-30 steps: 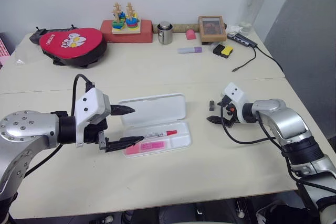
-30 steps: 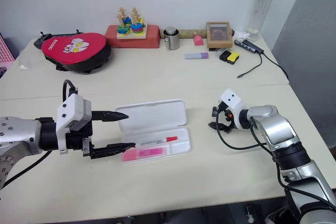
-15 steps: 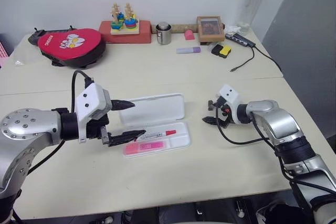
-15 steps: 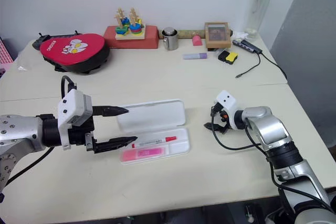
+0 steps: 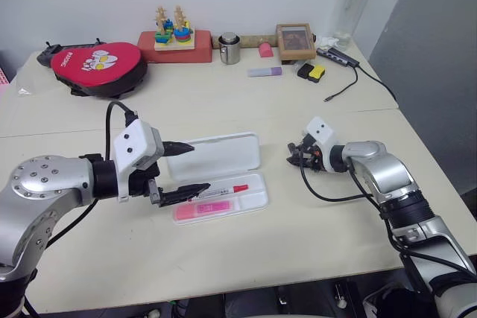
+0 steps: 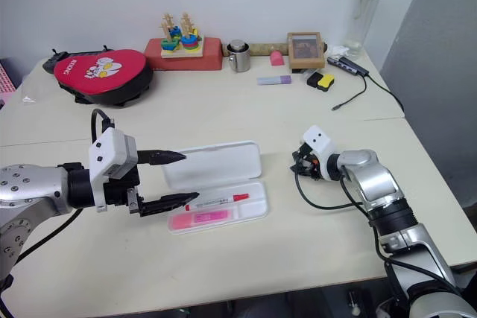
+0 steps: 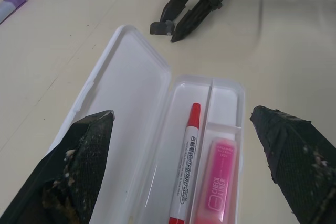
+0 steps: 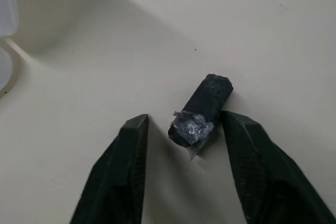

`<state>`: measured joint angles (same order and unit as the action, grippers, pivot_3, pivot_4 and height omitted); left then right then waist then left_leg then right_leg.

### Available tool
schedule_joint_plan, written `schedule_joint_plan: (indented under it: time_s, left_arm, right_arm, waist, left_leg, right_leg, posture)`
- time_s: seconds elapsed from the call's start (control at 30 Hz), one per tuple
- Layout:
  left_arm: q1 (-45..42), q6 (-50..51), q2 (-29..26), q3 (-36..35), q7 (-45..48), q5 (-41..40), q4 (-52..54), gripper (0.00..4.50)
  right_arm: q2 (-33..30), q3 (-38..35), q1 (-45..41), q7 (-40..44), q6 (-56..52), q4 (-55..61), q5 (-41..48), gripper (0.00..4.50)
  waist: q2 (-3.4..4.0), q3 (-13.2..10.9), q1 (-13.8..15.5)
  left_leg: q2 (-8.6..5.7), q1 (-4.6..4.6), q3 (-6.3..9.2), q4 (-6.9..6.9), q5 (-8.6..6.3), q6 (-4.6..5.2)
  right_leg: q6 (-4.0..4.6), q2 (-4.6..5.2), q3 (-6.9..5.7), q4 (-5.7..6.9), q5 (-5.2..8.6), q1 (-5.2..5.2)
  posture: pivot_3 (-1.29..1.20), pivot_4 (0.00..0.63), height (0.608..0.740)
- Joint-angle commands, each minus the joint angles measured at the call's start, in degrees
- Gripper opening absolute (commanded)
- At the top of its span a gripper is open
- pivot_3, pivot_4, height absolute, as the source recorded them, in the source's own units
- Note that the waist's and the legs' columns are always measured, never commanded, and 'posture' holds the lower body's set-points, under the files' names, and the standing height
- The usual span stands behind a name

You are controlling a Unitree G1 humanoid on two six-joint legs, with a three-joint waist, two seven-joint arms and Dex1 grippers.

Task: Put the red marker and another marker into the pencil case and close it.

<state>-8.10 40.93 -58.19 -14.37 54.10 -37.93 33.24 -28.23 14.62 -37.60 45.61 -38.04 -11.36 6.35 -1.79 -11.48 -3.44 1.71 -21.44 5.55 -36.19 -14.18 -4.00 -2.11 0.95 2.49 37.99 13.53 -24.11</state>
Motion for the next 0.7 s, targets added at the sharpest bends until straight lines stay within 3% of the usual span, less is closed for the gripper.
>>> schedule_joint_plan:
  time_s: [0.03,0.2,0.57,0.7]
  left_arm:
    - [-0.6,-0.9,0.1,-0.6,-0.4,0.2,0.2,4.50]
    - [-0.2,-0.7,-0.1,-0.8,-0.1,0.1,0.2,4.50]
    - [4.0,1.3,-2.6,-5.0,4.6,-4.1,1.1,4.50]
    - [5.0,-0.1,-3.6,-5.3,6.5,-2.4,-0.7,4.50]
  right_arm:
    - [0.0,-0.1,0.1,-0.3,-0.1,-0.9,-0.9,1.36]
    - [-0.5,-0.4,0.2,0.1,0.2,-0.8,-1.0,0.31]
    - [-6.4,-2.2,0.8,8.0,1.1,7.9,2.6,0.27]
    - [-10.5,-3.4,1.7,16.8,2.1,18.0,8.7,0.27]
  waist:
    - [0.00,0.0,0.0]
    - [0.00,0.0,0.1]
    - [0.03,0.0,0.2]
    - [0.12,-0.1,0.2]
  left_leg:
    - [0.00,0.00,0.00,0.00,0.00,0.00]
    - [0.00,0.00,0.00,0.00,0.00,0.00]
    - [0.00,-0.15,0.01,0.01,0.00,0.00]
    - [0.00,-0.14,0.01,0.04,0.00,0.00]
  right_leg:
    - [0.00,0.00,0.00,0.00,0.00,0.00]
    - [0.00,0.00,0.00,0.00,0.00,0.01]
    - [-0.01,0.01,-0.02,-0.07,0.01,-0.09]
    - [-0.01,0.01,-0.03,-0.08,0.01,-0.10]
  posture:
    - [0.00,0.150,0.740]
    - [0.00,0.150,0.740]
    - [0.00,0.150,0.740]
    - [0.00,0.150,0.740]
